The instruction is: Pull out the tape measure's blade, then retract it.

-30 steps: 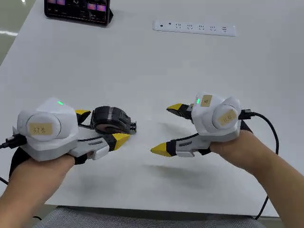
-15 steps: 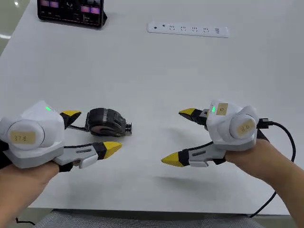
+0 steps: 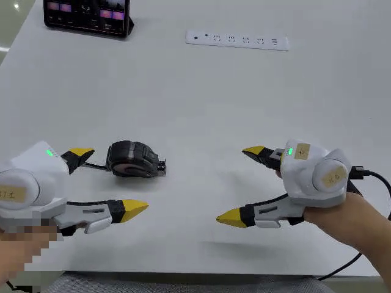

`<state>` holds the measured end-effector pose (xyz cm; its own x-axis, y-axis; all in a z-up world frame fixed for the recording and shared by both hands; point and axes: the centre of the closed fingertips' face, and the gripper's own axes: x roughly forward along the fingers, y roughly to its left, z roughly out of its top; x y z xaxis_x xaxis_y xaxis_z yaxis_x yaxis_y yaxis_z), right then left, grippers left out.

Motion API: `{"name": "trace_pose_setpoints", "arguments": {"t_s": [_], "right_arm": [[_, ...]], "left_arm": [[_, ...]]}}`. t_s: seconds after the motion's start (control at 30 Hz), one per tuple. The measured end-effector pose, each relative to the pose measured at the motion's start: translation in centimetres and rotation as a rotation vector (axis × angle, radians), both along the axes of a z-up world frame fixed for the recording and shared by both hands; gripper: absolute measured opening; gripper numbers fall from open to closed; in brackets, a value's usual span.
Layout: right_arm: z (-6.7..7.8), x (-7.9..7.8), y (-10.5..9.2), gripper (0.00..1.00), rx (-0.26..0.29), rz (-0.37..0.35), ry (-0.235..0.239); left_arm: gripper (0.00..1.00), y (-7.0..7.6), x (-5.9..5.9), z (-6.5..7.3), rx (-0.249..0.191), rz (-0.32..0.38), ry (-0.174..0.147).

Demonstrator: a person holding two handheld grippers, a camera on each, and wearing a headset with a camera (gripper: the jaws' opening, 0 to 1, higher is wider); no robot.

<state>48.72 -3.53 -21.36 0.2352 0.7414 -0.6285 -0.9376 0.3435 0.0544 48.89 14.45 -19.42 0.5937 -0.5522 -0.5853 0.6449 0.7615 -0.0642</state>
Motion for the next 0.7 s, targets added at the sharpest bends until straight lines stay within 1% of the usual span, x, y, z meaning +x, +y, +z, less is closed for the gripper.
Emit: {"name": "trace_pose_setpoints", "arguments": {"t_s": [0.03, 0.1, 0.2, 0.23, 0.37, 0.43, 0.47, 0.57, 0.7], "right_arm": [[0.0, -0.1, -0.1, 0.88, 0.0, -0.001, 0.001], [0.0, -0.3, -0.2, 0.89, -0.001, -0.004, -0.002], [0.1, -0.5, -0.4, 0.9, -0.001, -0.008, -0.003], [0.2, -0.6, -0.5, 0.9, 0.0, -0.008, -0.001], [0.3, -0.8, -0.9, 0.93, 0.001, -0.02, -0.001], [0.3, -0.9, -1.1, 0.94, 0.004, -0.023, 0.003], [0.3, -1.0, -1.2, 0.95, 0.003, -0.025, 0.005], [0.2, -1.2, -1.6, 0.96, 0.001, -0.033, 0.011], [0.3, -1.4, -1.9, 0.99, 0.005, -0.042, 0.014]], "left_arm": [[0.87, 0.0, -0.1, 0.0, 0.001, -0.003, 0.003], [0.88, 0.2, -0.3, 0.0, 0.007, -0.011, -0.005], [0.89, 0.2, -0.7, -0.1, 0.011, -0.03, 0.0], [0.9, 0.4, -0.8, -0.1, 0.026, -0.038, -0.01], [0.93, 0.7, -1.1, -0.3, 0.028, -0.049, -0.009], [0.94, 0.9, -1.3, -0.4, 0.038, -0.056, -0.01], [0.95, 1.1, -1.4, -0.3, 0.043, -0.058, -0.017], [0.97, 1.2, -1.6, -0.3, 0.044, -0.064, -0.013], [0.99, 1.4, -1.9, -0.2, 0.048, -0.076, -0.018]]}}
